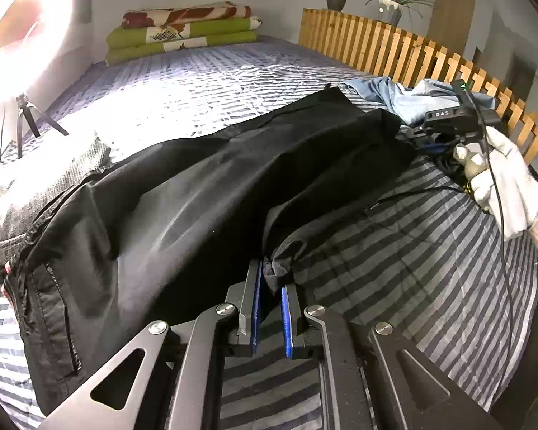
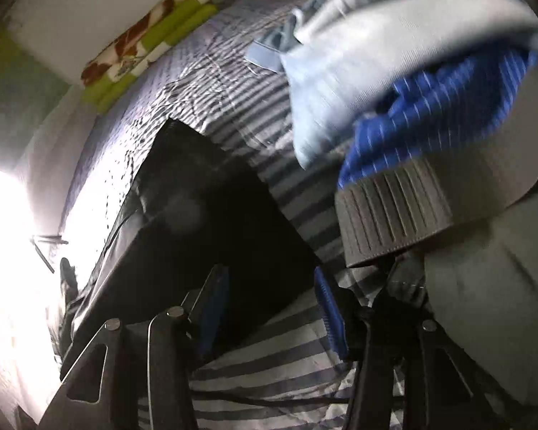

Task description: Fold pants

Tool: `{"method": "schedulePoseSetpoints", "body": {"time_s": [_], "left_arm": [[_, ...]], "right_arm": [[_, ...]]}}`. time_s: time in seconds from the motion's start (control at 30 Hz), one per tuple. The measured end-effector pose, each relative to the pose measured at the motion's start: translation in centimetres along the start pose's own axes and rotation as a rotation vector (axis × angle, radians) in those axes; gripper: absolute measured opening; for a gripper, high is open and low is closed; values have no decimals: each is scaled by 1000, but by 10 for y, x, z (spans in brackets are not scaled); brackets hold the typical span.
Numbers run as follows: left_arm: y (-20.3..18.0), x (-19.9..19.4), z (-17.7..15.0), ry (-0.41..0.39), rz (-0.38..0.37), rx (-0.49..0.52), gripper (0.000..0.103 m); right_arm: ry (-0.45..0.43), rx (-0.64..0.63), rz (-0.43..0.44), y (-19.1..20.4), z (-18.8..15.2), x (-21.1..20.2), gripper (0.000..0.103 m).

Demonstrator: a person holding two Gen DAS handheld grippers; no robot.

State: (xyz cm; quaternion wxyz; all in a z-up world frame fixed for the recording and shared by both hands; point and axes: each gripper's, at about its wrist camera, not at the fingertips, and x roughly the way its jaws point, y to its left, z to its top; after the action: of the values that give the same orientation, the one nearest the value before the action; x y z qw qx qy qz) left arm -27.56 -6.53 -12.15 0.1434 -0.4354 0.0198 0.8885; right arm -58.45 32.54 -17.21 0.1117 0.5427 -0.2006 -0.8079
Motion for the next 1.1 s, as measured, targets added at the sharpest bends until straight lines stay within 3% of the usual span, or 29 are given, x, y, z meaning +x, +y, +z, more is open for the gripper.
{"method": "schedulePoseSetpoints", "body": {"time_s": [0.2, 0.33, 0.4, 0.47, 0.57, 0.8, 1.0, 1.1], "left_arm": [[-4, 9, -5, 25, 11, 20, 9], [-3, 9, -6, 25, 1, 21, 9], [-3, 8, -7, 24, -1, 21, 9], [-5, 8, -8, 23, 3, 30, 9], [-8, 6, -12, 26, 9, 46, 9], [-20, -4, -38, 55, -7, 106, 9], [-35, -15, -74, 92, -35, 183, 9], [-42, -10, -92, 157, -60, 227, 21]], "right_arm": [[-9, -27, -40, 13, 2, 18, 70], [-19, -122, -185, 39, 0, 39, 76], [-28, -178, -239, 49, -4, 44, 67], [-35, -236, -278, 57, -10, 45, 35], [-29, -254, -261, 57, -12, 40, 7], [-100, -318, -265, 60, -31, -18, 5], [-86, -353, -308, 27, -87, -82, 5], [-7, -358, -329, 4, -116, -84, 8]]}}
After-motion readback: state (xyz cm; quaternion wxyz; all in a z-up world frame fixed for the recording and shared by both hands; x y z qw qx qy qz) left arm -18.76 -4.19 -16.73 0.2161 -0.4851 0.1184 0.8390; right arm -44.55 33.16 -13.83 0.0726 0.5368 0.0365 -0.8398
